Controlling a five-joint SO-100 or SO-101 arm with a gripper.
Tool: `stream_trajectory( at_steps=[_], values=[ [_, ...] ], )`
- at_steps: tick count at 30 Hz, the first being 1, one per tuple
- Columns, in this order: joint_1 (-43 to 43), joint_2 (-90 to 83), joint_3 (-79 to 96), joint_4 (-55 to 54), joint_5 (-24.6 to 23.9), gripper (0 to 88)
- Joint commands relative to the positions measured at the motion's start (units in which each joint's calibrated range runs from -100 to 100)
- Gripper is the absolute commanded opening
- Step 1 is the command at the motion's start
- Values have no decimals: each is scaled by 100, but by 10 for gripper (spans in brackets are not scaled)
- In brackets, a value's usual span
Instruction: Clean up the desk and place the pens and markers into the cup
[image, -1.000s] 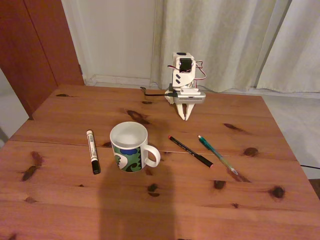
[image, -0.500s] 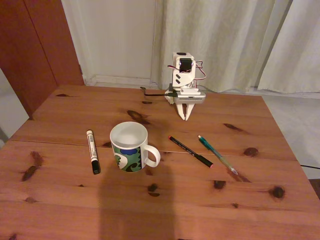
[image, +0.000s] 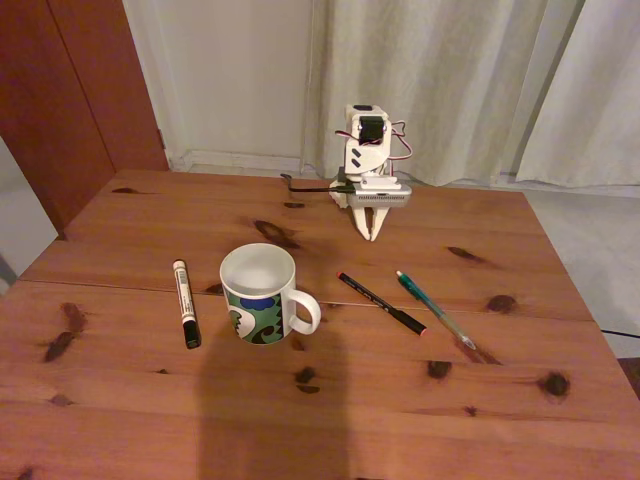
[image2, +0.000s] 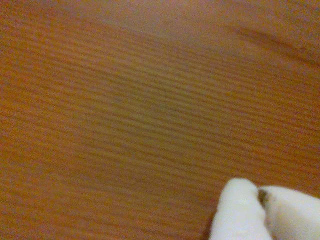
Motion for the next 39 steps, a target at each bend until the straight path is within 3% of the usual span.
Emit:
stream_trajectory(
  at_steps=[1, 25, 33, 39],
  values=[
    [-33, 66, 66, 93, 31, 8],
    [-402, 82, 66, 50, 47, 8],
    [-660, 405, 75, -329, 718, 8],
    [-668, 1348, -421, -1370, 796, 7]
  ],
)
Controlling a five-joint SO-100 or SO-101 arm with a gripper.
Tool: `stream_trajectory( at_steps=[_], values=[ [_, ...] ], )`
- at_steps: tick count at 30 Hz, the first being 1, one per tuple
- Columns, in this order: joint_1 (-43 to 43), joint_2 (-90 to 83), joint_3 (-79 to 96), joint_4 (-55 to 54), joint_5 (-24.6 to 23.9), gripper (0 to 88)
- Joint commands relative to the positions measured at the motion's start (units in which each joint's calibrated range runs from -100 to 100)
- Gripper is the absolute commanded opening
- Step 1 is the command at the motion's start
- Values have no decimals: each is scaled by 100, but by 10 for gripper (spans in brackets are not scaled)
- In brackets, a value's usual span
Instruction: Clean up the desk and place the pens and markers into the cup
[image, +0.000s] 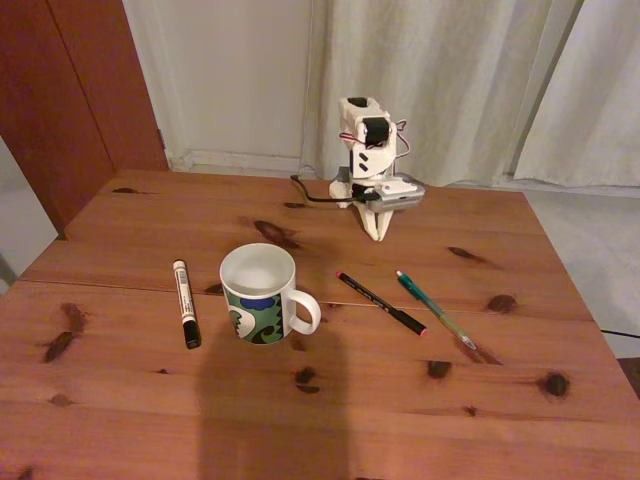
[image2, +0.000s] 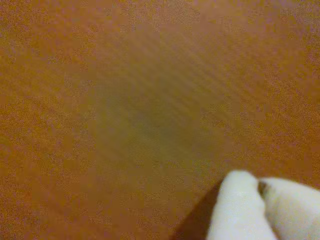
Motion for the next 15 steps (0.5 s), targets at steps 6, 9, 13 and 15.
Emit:
stream_trajectory(
  at_steps=[6, 9, 13, 15],
  values=[
    [-59, 2212, -1836, -800, 42, 7],
    [-59, 3230, -2737, -800, 37, 7],
    [-59, 4554, -3801, -791, 31, 7],
    [-59, 5199, -4306, -791, 31, 7]
  ],
)
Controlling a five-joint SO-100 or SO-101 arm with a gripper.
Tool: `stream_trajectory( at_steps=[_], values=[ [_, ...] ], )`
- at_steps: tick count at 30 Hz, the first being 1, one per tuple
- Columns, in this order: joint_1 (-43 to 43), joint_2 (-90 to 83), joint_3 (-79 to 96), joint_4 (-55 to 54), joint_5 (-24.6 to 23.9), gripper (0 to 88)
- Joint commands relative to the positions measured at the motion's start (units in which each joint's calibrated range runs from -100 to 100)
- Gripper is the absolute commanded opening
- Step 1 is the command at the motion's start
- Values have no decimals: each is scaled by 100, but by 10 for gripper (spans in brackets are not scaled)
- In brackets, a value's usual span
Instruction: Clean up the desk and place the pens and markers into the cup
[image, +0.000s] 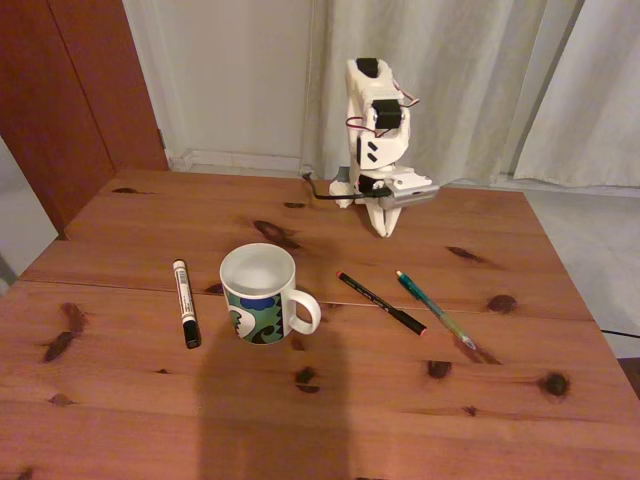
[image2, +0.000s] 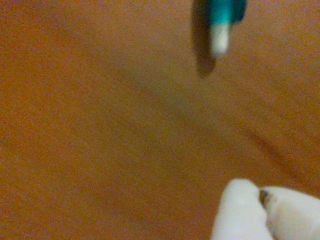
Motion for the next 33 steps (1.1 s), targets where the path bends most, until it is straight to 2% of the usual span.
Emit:
stream_trajectory(
  at_steps=[1, 8, 14, 21, 33],
  values=[
    [-44, 1133, -1213, -128, 12, 7],
    [-197, 3019, -2737, -128, 7, 7],
    [-672, 4021, -3557, -171, -313, 7],
    [-897, 4277, -3629, -498, -329, 7],
    [-905, 4285, -3088, -2098, -732, 8]
  ],
)
